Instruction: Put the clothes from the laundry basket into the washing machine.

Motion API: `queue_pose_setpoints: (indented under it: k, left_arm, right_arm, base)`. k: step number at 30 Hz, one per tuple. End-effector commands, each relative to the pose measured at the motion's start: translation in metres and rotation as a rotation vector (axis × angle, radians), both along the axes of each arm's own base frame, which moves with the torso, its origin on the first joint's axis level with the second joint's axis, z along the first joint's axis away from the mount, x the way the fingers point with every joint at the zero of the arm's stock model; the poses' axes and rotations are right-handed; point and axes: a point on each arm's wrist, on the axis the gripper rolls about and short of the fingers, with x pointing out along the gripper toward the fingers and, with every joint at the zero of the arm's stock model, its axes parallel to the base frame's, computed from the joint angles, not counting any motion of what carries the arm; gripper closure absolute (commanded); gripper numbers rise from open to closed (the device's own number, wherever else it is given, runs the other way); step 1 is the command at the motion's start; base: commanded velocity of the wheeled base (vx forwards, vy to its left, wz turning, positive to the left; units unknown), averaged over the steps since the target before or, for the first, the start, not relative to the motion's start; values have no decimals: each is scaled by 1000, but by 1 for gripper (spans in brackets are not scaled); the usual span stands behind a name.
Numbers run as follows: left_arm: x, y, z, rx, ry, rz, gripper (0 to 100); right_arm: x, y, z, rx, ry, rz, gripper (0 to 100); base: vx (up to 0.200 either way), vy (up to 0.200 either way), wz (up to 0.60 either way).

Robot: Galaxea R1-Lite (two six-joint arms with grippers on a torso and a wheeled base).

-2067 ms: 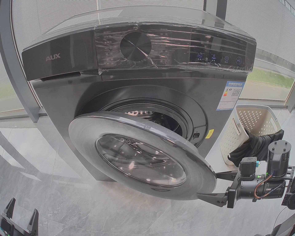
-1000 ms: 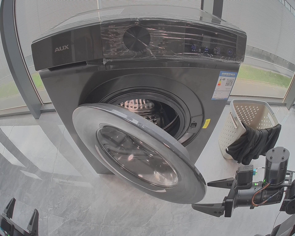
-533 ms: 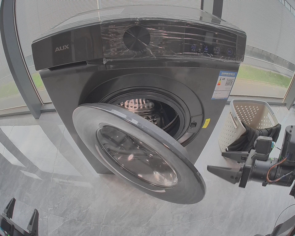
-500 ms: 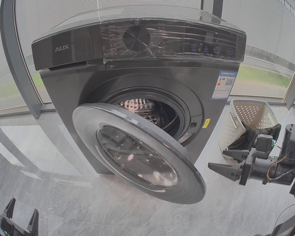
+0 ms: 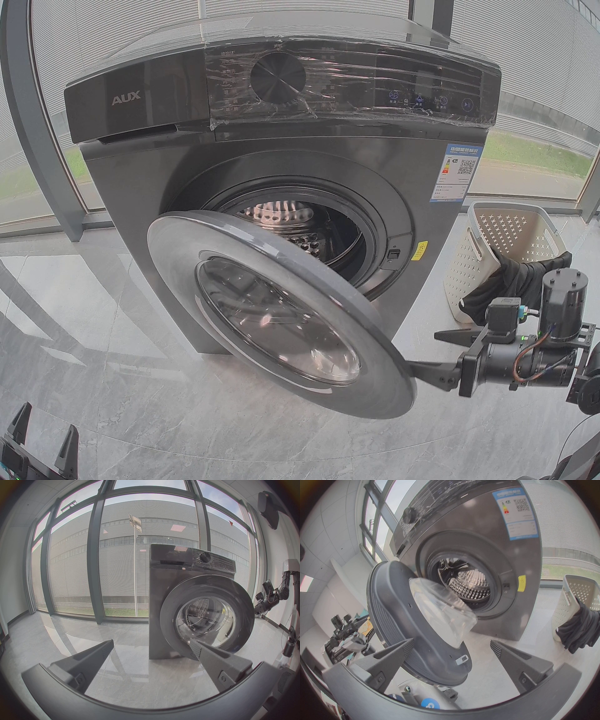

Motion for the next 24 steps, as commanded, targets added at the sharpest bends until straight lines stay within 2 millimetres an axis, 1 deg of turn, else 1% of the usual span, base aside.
queue_pose_setpoints:
  k: [1, 2, 3, 4, 6, 10, 11, 12, 13, 16, 19, 21, 24]
  left_arm:
    - [0, 0, -5, -1, -2, 0, 0]
    - [0, 0, -5, -1, -2, 0, 0]
    - [0, 0, -5, -1, -2, 0, 0]
    - [0, 0, -5, -1, -2, 0, 0]
    - [0, 0, -5, -1, -2, 0, 0]
    - [0, 0, -5, -1, -2, 0, 0]
    - [0, 0, -5, -1, -2, 0, 0]
    - [0, 0, -5, -1, -2, 0, 0]
    - [0, 0, -5, -1, -2, 0, 0]
    - [0, 0, -5, -1, -2, 0, 0]
    - [0, 0, -5, -1, -2, 0, 0]
    - [0, 0, -5, -1, -2, 0, 0]
    - [0, 0, -5, -1, -2, 0, 0]
  right_arm:
    - [-13, 6, -13, -30, 48, 62, 0]
    - [-19, 9, -15, -33, 54, 91, 0]
    - [-19, 9, -15, -33, 54, 91, 0]
    - [-27, 9, -11, -20, 43, 114, 0]
    - [-28, 9, -9, -12, 38, 111, 0]
    - [-23, 8, -8, -11, 31, 92, 0]
    - [-18, 5, -6, -9, 27, 63, 0]
    - [-18, 5, -6, -9, 27, 63, 0]
    - [-11, 2, -8, -14, 34, 33, 0]
    - [-3, 3, -7, -4, 23, 15, 0]
    - [12, -1, -5, 8, 1, -38, 0]
    - [21, -1, -7, 7, 1, -58, 0]
    - [33, 3, -16, -9, 5, -98, 0]
  base:
    - [0, 0, 0]
    - [0, 0, 0]
    - [0, 0, 0]
    - [0, 0, 0]
    - [0, 0, 0]
    - [0, 0, 0]
    - [0, 0, 0]
    - [0, 0, 0]
    - [0, 0, 0]
    - [0, 0, 0]
    - [0, 0, 0]
    - [0, 0, 0]
    - [0, 0, 0]
